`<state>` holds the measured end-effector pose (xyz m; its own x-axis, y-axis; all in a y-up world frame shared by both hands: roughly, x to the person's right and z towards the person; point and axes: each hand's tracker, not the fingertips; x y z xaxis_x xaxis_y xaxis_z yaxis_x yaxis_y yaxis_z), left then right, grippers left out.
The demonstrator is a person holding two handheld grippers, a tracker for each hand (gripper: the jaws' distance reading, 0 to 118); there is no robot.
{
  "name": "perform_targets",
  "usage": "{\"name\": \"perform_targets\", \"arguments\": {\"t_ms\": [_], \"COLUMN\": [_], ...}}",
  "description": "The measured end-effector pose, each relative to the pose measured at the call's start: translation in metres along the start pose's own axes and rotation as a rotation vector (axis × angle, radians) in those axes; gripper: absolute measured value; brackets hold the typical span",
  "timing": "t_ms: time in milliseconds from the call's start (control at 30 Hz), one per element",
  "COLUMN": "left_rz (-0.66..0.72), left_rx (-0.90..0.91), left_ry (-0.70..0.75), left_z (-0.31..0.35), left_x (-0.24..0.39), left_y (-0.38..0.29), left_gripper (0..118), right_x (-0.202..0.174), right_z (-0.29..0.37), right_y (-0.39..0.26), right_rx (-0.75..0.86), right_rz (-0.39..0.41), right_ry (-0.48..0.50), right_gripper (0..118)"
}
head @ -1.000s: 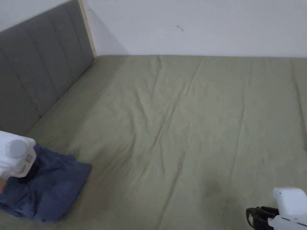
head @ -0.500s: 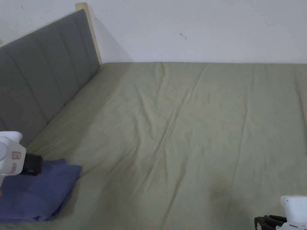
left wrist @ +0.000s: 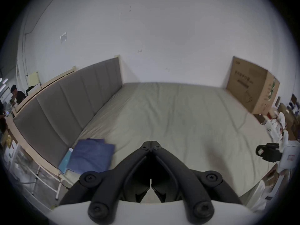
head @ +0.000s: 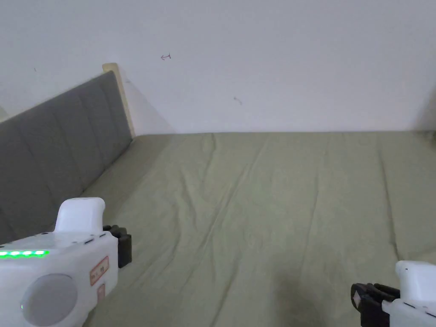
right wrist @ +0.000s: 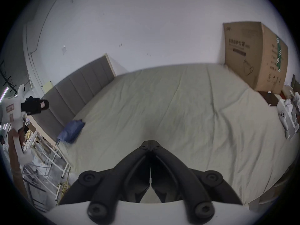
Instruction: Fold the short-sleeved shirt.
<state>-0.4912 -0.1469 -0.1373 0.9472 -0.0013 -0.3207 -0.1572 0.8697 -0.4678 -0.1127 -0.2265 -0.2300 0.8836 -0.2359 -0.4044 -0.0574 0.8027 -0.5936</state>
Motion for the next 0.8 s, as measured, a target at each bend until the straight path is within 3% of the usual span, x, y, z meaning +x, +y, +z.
{"name": "perform_targets", "arguments": {"t_ms": [133,267,367,433,600,800], "left_rz": [-0.045,-0.041,-0.022,-0.012,-0.059,-0.096], "left_rx": [0.13,0.208,0.286,0.356,0.424,0.446], "left_ry": [0.043,-0.015,0.003,0.011,0.038,0.012], "left_z": [0.023,0.043,0.058,0.069,0.086,0.093], "left_x": [0.052,0.096,0.12,0.134,0.158,0.167], "left_y": [-0.012,-0.022,-0.027,-0.031,-0.03,-0.033], "left_gripper": [0,0,0,0,0,0], "right_x": [-0.01,-0.022,-0.019,0.001,0.009,0.014], "right_z": [0.041,0.078,0.097,0.108,0.122,0.122], "right_y": [0.013,0.02,0.02,0.018,0.015,0.016], "right_rx": [0.147,0.276,0.346,0.404,0.463,0.485], "right_rz": [0.041,0.117,0.091,0.041,0.138,0.099], "right_ry": [-0.051,-0.15,-0.171,-0.129,-0.258,-0.236], "right_gripper": [0,0,0,0,0,0]}}
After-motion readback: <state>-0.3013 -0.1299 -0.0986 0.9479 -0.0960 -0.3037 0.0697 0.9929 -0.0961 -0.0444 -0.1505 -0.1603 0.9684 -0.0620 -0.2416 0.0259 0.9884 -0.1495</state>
